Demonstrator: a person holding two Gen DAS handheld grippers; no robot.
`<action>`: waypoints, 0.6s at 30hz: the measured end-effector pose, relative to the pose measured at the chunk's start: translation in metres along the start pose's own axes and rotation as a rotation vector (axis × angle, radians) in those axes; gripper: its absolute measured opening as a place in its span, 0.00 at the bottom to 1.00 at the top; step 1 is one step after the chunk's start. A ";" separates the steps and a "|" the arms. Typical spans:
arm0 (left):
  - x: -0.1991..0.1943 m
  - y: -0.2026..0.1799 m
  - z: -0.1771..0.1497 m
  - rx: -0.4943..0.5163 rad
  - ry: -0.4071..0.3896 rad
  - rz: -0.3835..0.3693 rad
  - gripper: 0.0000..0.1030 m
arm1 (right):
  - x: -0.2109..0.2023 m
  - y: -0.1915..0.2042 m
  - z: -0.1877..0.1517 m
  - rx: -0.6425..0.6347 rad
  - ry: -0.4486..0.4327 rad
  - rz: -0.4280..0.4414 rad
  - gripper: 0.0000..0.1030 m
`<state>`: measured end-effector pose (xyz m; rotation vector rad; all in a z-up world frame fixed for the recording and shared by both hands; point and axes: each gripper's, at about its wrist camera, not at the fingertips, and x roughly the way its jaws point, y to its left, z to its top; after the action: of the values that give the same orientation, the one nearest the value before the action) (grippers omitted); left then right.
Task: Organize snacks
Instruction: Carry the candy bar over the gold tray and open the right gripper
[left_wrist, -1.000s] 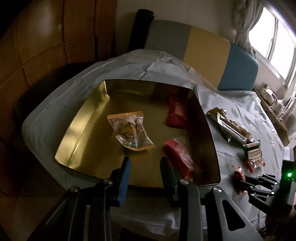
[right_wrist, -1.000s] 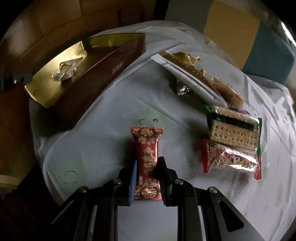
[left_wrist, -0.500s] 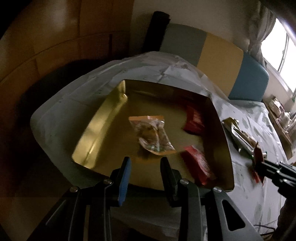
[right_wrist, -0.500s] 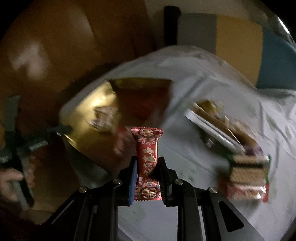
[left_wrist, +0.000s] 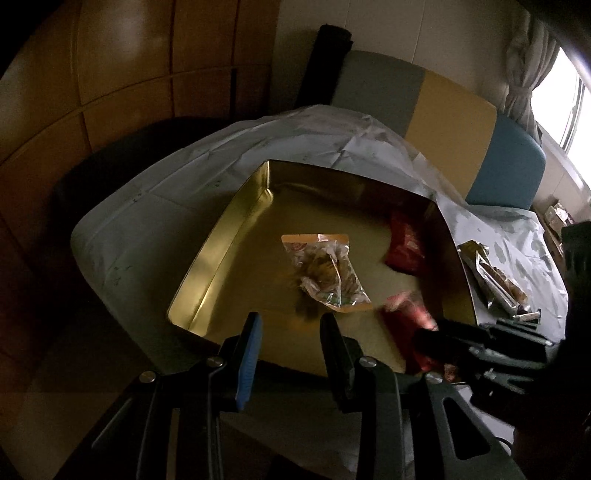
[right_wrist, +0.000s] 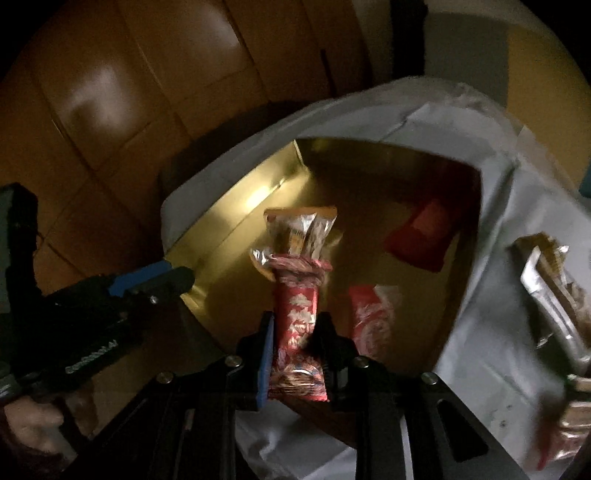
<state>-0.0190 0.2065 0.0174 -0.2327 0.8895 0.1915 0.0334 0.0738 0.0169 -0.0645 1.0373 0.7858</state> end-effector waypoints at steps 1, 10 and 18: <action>0.000 0.000 0.000 0.000 0.002 0.001 0.32 | 0.003 -0.001 0.000 0.000 0.004 0.003 0.25; -0.003 -0.009 -0.003 0.028 -0.004 0.001 0.32 | -0.010 -0.006 -0.007 0.004 -0.035 -0.005 0.28; -0.008 -0.018 -0.005 0.050 -0.005 -0.002 0.32 | -0.035 -0.013 -0.016 0.012 -0.106 -0.098 0.46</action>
<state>-0.0228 0.1877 0.0226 -0.1869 0.8877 0.1679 0.0199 0.0387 0.0325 -0.0620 0.9312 0.6871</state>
